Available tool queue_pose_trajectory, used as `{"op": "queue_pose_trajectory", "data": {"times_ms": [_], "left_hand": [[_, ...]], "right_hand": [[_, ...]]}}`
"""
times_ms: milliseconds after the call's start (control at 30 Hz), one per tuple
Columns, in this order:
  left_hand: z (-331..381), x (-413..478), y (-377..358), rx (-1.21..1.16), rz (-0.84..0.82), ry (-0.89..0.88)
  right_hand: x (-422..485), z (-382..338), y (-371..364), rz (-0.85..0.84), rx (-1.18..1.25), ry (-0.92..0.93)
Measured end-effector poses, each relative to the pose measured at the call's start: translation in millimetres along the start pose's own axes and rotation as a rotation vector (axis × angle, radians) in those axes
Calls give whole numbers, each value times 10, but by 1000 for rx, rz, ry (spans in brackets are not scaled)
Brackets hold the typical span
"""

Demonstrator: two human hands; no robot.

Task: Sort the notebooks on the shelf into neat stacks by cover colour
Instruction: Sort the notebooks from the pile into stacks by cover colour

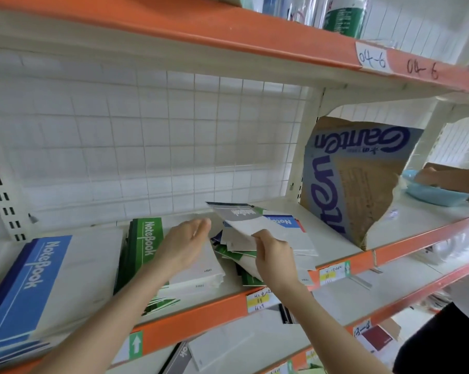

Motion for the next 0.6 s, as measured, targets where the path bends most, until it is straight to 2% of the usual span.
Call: {"op": "queue_pose_trajectory", "data": {"times_ms": [67, 133, 200, 233, 300, 367, 433, 533, 600], "left_hand": [[17, 71, 51, -428, 21, 209], [8, 124, 123, -951, 76, 492], [-20, 123, 189, -1286, 83, 672], [-42, 108, 208, -1353, 94, 706], [-94, 62, 214, -1311, 115, 752], [-137, -5, 213, -1160, 121, 772], [-168, -72, 233, -1011, 114, 751], [-167, -182, 305, -931, 140, 715], [-146, -249, 367, -939, 189, 704]], "right_hand": [[-30, 1, 4, 59, 96, 94], [-81, 27, -8, 30, 219, 146], [-113, 62, -20, -19, 308, 232], [-131, 62, -19, -52, 345, 279], [-163, 47, -11, -169, 407, 342], [-181, 55, 23, -336, 485, 284], [-148, 81, 65, -431, 479, 189], [49, 138, 54, -358, 245, 21], [201, 93, 8, -387, 49, -146]]}}
Point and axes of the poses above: each hand's wrist, its own x-axis towards the middle knuckle, its own y-axis out of the back of the hand, z = x × y, the point moved 1 cm from there along x, towards the middle knuckle, and after that the axes turned 9 degrees about -y, right-handed, at the moved point
